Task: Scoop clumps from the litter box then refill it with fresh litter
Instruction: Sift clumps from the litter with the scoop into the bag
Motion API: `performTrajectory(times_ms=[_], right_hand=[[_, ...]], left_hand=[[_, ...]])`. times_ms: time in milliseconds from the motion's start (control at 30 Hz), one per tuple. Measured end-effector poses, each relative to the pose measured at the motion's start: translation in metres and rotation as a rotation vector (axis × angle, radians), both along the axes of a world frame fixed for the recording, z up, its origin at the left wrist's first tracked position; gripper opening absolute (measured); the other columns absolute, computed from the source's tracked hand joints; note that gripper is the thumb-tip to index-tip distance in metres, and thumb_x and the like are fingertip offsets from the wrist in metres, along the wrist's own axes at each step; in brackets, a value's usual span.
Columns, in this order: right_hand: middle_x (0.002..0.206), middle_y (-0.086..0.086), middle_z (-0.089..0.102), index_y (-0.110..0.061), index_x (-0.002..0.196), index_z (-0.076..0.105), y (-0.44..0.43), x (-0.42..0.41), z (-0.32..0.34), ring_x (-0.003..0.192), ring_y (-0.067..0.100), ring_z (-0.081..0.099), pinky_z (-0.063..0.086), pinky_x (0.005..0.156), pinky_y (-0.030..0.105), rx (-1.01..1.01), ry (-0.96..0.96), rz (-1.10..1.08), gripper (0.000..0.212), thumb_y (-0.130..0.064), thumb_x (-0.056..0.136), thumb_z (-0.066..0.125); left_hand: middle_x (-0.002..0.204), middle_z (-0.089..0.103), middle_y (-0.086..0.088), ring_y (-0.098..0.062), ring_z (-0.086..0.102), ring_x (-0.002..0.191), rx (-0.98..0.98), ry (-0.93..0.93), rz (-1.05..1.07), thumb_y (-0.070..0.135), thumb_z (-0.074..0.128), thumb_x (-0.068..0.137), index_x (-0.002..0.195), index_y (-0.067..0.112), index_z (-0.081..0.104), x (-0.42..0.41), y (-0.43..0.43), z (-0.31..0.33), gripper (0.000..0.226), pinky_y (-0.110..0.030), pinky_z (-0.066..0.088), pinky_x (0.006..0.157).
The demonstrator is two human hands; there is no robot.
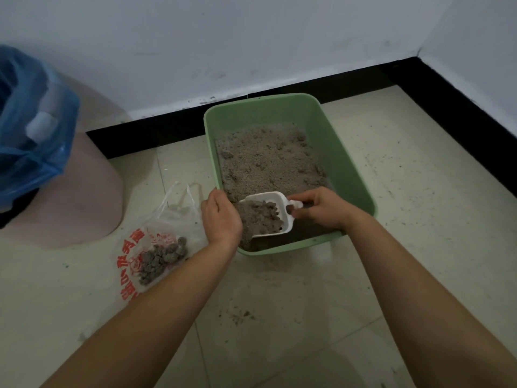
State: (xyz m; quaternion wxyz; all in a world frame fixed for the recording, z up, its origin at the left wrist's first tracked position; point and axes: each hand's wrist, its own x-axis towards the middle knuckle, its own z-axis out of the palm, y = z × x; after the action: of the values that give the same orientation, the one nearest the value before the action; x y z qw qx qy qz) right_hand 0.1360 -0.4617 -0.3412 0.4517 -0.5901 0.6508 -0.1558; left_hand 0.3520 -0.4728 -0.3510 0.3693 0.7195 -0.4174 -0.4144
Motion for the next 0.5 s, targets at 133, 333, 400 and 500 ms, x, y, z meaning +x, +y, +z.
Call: performTrajectory(times_ms=[133, 333, 400, 500], right_hand=[[0.103, -0.008, 0.075, -0.024, 0.117, 0.073, 0.002, 0.003, -0.001, 0.1, 0.013, 0.068, 0.048, 0.102, 0.041, 0.0, -0.02, 0.008, 0.03, -0.015, 0.088, 0.072], [0.104, -0.01, 0.075, -0.027, 0.118, 0.072, 0.0, 0.005, 0.0, 0.102, 0.011, 0.067, 0.048, 0.103, 0.041, -0.044, -0.06, -0.063, 0.032, -0.016, 0.089, 0.072], [0.102, -0.007, 0.075, -0.027, 0.12, 0.071, -0.002, 0.009, 0.0, 0.099, 0.014, 0.068, 0.051, 0.098, 0.044, -0.051, 0.031, 0.009, 0.033, -0.017, 0.088, 0.072], [0.102, -0.012, 0.074, -0.026, 0.122, 0.07, -0.004, 0.007, 0.004, 0.096, 0.005, 0.067, 0.049, 0.097, 0.035, -0.056, -0.009, -0.024, 0.035, -0.016, 0.088, 0.072]], left_hand=[[0.137, 0.046, -0.011, -0.024, 0.041, 0.128, -0.002, 0.013, 0.003, 0.028, 0.022, 0.105, 0.129, 0.01, 0.053, 0.0, 0.0, 0.002, 0.043, -0.029, 0.027, 0.101], [0.116, 0.049, -0.008, -0.022, 0.045, 0.105, 0.014, 0.058, 0.031, 0.028, 0.024, 0.103, 0.098, 0.012, 0.049, 0.001, 0.0, 0.002, 0.03, -0.035, 0.033, 0.095], [0.114, 0.051, -0.011, -0.025, 0.047, 0.103, 0.024, 0.073, 0.052, 0.029, 0.024, 0.102, 0.095, 0.01, 0.049, 0.0, -0.001, 0.002, 0.032, -0.04, 0.035, 0.096], [0.112, 0.055, -0.018, -0.03, 0.05, 0.103, 0.008, 0.065, 0.06, 0.03, 0.024, 0.1, 0.089, 0.012, 0.049, -0.001, 0.0, 0.002, 0.033, -0.045, 0.039, 0.096]])
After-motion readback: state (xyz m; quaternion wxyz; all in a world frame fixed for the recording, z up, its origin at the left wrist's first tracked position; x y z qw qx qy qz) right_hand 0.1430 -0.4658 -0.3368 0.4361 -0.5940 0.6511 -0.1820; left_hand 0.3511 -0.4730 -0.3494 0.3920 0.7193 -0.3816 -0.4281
